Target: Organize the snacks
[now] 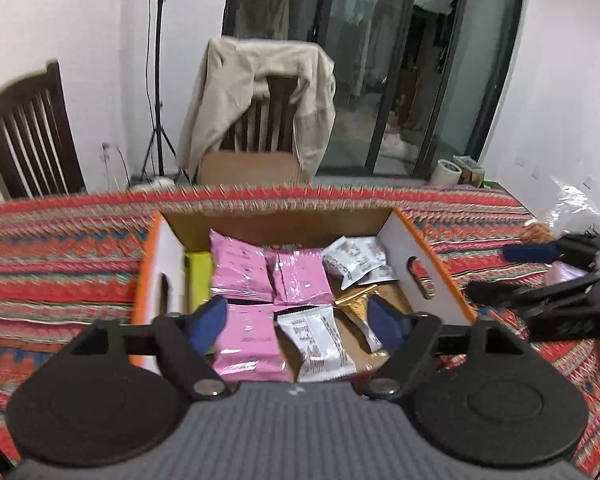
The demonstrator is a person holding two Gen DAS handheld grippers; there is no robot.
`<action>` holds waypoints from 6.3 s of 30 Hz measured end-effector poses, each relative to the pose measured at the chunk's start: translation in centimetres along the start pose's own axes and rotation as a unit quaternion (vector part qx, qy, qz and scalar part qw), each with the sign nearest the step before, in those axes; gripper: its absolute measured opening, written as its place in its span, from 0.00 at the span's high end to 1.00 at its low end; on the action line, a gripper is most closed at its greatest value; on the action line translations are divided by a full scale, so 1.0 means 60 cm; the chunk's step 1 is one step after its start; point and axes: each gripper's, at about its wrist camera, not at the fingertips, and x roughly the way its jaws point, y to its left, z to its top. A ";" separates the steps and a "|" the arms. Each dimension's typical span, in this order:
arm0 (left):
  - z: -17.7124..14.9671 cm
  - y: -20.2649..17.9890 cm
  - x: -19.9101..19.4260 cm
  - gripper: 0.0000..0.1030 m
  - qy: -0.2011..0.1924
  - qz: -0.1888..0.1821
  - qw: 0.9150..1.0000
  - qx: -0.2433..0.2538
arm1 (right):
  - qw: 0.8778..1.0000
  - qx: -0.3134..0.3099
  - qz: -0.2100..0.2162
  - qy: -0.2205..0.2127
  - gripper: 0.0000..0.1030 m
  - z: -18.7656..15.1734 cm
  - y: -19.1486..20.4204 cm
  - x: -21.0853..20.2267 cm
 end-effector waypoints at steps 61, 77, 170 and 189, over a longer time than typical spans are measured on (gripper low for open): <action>-0.535 -0.014 -0.381 0.00 -0.054 0.069 0.994 -0.061 | 0.982 0.050 -0.070 -0.170 0.00 -0.616 0.190 -0.447; -0.276 0.057 -0.018 0.00 -0.012 0.016 0.998 0.059 | 0.990 0.011 0.002 -0.143 0.00 -0.295 0.188 -0.189; -0.508 -0.132 -0.407 0.89 -0.084 -0.012 0.996 -0.002 | 0.991 0.051 0.012 -0.125 0.62 -0.525 0.213 -0.434; -0.194 -0.074 -0.161 0.89 -0.098 -0.097 0.990 -0.010 | 0.984 0.028 0.026 -0.172 0.62 -0.246 0.068 -0.271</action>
